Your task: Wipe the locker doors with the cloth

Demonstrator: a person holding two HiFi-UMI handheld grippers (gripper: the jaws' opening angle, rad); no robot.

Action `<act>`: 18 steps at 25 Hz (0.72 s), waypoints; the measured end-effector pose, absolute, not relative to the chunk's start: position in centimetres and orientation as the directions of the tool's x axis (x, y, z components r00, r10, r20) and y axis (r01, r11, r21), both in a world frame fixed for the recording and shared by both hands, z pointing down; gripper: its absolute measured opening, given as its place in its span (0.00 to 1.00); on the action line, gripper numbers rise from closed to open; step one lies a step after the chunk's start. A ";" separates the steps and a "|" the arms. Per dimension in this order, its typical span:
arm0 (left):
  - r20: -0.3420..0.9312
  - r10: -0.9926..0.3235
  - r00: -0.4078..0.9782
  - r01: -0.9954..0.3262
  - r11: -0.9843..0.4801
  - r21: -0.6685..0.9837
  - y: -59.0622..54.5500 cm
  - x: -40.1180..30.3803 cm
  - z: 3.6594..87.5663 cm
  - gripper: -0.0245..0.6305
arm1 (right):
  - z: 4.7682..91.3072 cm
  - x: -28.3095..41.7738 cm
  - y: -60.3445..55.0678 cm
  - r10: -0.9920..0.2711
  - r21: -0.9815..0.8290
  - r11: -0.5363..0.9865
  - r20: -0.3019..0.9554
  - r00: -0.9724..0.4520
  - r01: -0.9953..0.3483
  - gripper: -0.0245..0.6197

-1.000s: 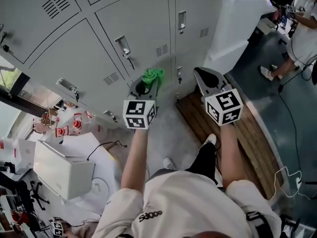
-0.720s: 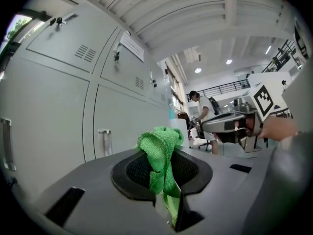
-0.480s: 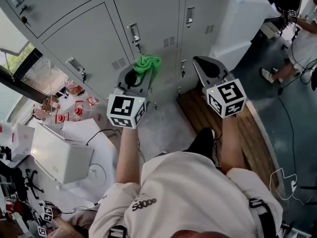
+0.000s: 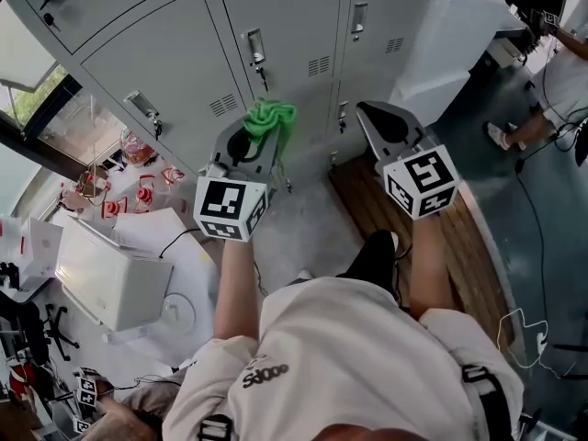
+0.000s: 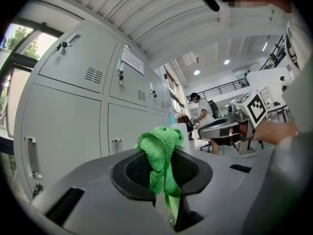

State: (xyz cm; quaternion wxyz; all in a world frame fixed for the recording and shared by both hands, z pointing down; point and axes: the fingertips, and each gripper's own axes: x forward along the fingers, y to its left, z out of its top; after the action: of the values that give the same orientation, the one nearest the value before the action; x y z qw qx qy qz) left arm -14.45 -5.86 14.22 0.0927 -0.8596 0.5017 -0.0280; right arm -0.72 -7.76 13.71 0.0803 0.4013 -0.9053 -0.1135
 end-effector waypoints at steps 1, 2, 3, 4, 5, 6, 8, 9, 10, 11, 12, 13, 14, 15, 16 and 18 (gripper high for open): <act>-0.043 -0.868 0.495 -0.857 -0.480 -0.186 -5.8 -14.5 14.3 0.18 | 13.8 -0.8 -7.7 -0.745 0.271 0.652 0.056 -0.664 -0.708 0.05; -0.041 -0.868 0.495 -0.857 -0.480 -0.185 -5.7 -14.6 14.4 0.17 | 13.8 -0.8 -7.6 -0.746 0.271 0.652 0.059 -0.664 -0.708 0.05; -0.038 -0.868 0.495 -0.857 -0.480 -0.187 -5.7 -14.6 14.5 0.18 | 13.8 -0.8 -7.6 -0.747 0.272 0.651 0.060 -0.663 -0.709 0.05; -0.035 -0.868 0.495 -0.856 -0.481 -0.190 -5.7 -14.6 14.5 0.18 | 13.8 -0.9 -7.7 -0.747 0.273 0.650 0.061 -0.661 -0.709 0.05; -0.033 -0.867 0.496 -0.855 -0.482 -0.193 -5.7 -14.7 14.6 0.18 | 13.8 -0.9 -7.7 -0.749 0.273 0.649 0.062 -0.660 -0.710 0.05; -0.031 -0.867 0.498 -0.853 -0.483 -0.195 -5.7 -14.7 14.6 0.18 | 13.7 -0.9 -7.7 -0.750 0.273 0.648 0.062 -0.659 -0.711 0.05; -0.029 -0.865 0.500 -0.852 -0.486 -0.195 -5.6 -14.7 14.7 0.18 | 13.8 -1.0 -7.6 -0.750 0.272 0.647 0.063 -0.658 -0.712 0.05; -0.029 -0.865 0.501 -0.852 -0.486 -0.196 -5.6 -14.8 14.8 0.17 | 13.8 -1.1 -7.5 -0.750 0.272 0.648 0.064 -0.659 -0.711 0.05; -0.030 -0.865 0.501 -0.851 -0.486 -0.196 -5.5 -14.8 14.8 0.18 | 13.9 -1.3 -7.5 -0.749 0.273 0.649 0.065 -0.660 -0.710 0.05; -0.031 -0.865 0.501 -0.851 -0.487 -0.196 -5.5 -14.9 14.8 0.18 | 13.9 -1.4 -7.4 -0.747 0.274 0.651 0.065 -0.661 -0.708 0.05; -0.031 -0.864 0.502 -0.851 -0.487 -0.196 -5.5 -14.8 14.8 0.18 | 13.9 -1.5 -7.4 -0.746 0.275 0.652 0.066 -0.663 -0.707 0.05; -0.031 -0.864 0.502 -0.851 -0.487 -0.195 -5.4 -14.8 14.8 0.18 | 13.9 -1.5 -7.3 -0.745 0.275 0.653 0.066 -0.664 -0.706 0.05; -0.030 -0.865 0.502 -0.851 -0.487 -0.195 -5.4 -14.8 14.8 0.18 | 13.9 -1.5 -7.2 -0.745 0.275 0.654 0.066 -0.664 -0.705 0.05; -0.030 -0.865 0.501 -0.851 -0.487 -0.196 -5.3 -14.8 14.8 0.18 | 13.9 -1.6 -7.1 -0.744 0.275 0.654 0.066 -0.665 -0.705 0.05; -0.029 -0.865 0.501 -0.851 -0.487 -0.198 -5.3 -14.8 14.9 0.17 | 13.9 -1.6 -7.1 -0.744 0.276 0.654 0.065 -0.665 -0.705 0.05; -0.029 -0.865 0.502 -0.850 -0.487 -0.199 -5.2 -14.7 14.9 0.18 | 13.9 -1.5 -7.0 -0.745 0.276 0.653 0.065 -0.664 -0.705 0.05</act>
State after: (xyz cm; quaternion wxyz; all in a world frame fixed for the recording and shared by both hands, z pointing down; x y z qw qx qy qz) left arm -14.72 -5.20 14.93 0.0937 -0.8614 0.4977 -0.0376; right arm -1.53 -6.96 13.92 0.0864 0.4004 -0.9050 -0.1144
